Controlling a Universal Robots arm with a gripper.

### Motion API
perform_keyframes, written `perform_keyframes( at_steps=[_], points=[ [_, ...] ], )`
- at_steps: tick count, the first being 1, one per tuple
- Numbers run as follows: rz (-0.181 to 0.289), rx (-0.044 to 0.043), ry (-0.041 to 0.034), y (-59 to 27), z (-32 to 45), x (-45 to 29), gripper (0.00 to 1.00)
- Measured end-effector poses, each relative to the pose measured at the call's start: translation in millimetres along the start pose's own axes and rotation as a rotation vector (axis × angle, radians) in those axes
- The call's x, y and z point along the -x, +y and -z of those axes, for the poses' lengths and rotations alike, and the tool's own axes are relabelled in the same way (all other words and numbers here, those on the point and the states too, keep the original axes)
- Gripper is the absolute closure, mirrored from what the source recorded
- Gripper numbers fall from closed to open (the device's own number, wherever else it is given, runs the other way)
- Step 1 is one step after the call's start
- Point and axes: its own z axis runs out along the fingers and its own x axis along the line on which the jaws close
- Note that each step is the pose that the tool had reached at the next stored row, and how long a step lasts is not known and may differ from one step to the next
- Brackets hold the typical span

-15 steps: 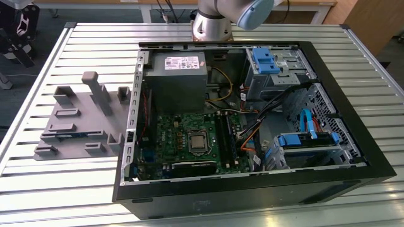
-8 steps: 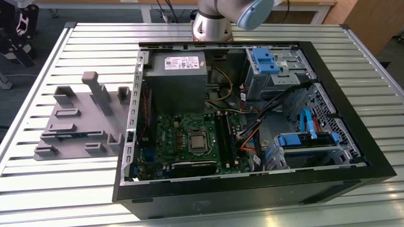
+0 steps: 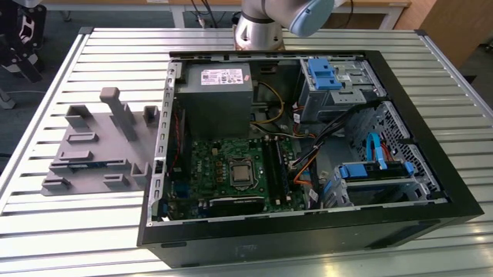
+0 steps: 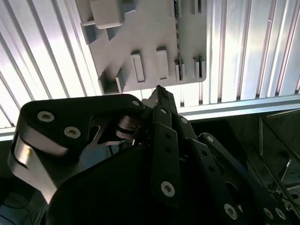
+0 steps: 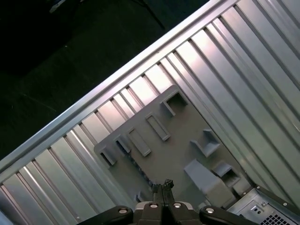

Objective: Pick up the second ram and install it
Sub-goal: 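Pick up the second ram and move it above second insertion slot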

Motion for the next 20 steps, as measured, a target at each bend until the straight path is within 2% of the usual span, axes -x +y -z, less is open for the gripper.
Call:
perform_keyframes(
  at_steps=[10,20],
  points=[
    [0.08,0.0011,0.0015,0.0,-0.3,0.0,0.89],
    [0.208,0.0028,0.0037,0.6,-0.9,-0.5,0.89]
  ],
)
